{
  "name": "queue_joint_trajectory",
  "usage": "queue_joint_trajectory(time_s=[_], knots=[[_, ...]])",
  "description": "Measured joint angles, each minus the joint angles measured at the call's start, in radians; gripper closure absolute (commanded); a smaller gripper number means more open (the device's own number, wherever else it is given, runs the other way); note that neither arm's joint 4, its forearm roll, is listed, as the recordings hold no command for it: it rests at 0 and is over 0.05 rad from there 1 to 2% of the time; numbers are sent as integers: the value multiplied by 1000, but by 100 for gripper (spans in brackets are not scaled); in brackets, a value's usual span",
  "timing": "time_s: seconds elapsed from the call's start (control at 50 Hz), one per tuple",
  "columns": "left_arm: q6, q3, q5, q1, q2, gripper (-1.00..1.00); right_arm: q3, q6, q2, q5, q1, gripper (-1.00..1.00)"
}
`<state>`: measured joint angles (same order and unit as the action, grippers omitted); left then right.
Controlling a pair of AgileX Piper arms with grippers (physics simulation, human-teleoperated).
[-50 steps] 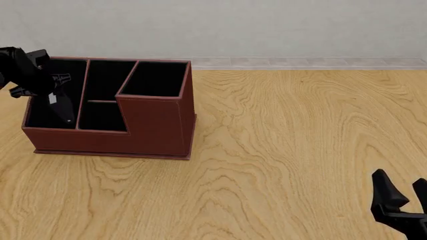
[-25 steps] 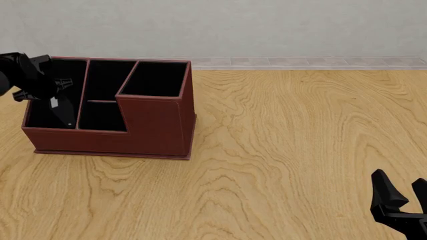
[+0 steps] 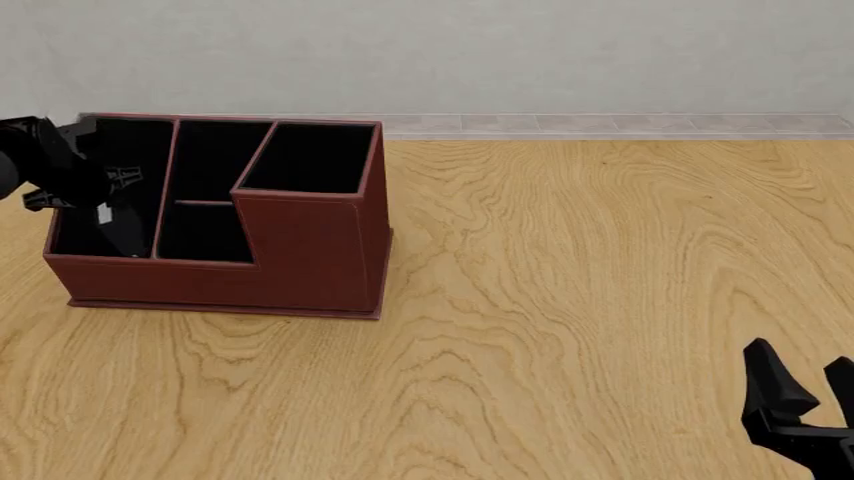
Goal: Pick up the book and place it in the left compartment of the caddy.
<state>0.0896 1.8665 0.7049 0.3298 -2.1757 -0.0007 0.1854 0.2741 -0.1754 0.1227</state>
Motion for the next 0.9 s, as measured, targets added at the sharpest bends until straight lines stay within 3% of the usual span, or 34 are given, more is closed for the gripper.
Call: queue_joint_trajectory(time_s=[0.9], knots=[[-42,-53,-57,13,-3,100,0,6,-31,23,5,-100]])
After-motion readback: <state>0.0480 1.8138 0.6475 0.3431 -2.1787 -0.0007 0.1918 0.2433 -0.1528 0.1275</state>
